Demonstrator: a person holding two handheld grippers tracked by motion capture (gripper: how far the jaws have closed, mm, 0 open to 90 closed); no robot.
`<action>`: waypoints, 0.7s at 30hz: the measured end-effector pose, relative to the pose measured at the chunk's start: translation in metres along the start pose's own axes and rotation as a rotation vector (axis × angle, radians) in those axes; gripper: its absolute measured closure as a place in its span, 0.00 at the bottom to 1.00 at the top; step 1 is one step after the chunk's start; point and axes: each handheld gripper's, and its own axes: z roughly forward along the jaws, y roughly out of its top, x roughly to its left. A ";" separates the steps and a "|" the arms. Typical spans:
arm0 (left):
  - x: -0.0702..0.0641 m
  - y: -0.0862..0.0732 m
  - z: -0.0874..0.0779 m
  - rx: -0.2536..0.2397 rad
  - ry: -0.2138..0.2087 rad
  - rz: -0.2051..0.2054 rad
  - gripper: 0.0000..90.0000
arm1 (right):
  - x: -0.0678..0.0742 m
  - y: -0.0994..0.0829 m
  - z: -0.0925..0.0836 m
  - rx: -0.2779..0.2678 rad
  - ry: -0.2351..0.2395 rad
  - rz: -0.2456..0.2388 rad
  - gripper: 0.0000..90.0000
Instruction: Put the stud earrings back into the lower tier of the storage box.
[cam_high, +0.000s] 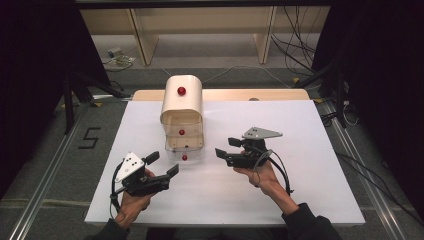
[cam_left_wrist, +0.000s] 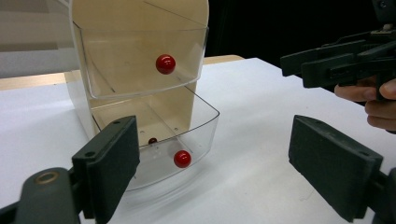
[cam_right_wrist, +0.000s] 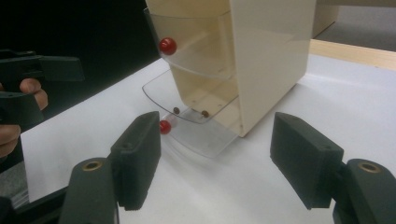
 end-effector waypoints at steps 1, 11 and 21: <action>0.000 0.000 0.000 0.003 -0.003 0.001 0.18 | -0.002 -0.002 -0.004 -0.005 -0.009 0.010 0.38; 0.002 0.000 0.003 0.021 -0.008 -0.002 0.18 | -0.009 -0.009 -0.018 -0.026 -0.020 0.013 0.35; 0.003 0.000 0.007 0.041 -0.022 0.000 0.18 | -0.014 -0.017 -0.034 -0.040 -0.037 0.031 0.33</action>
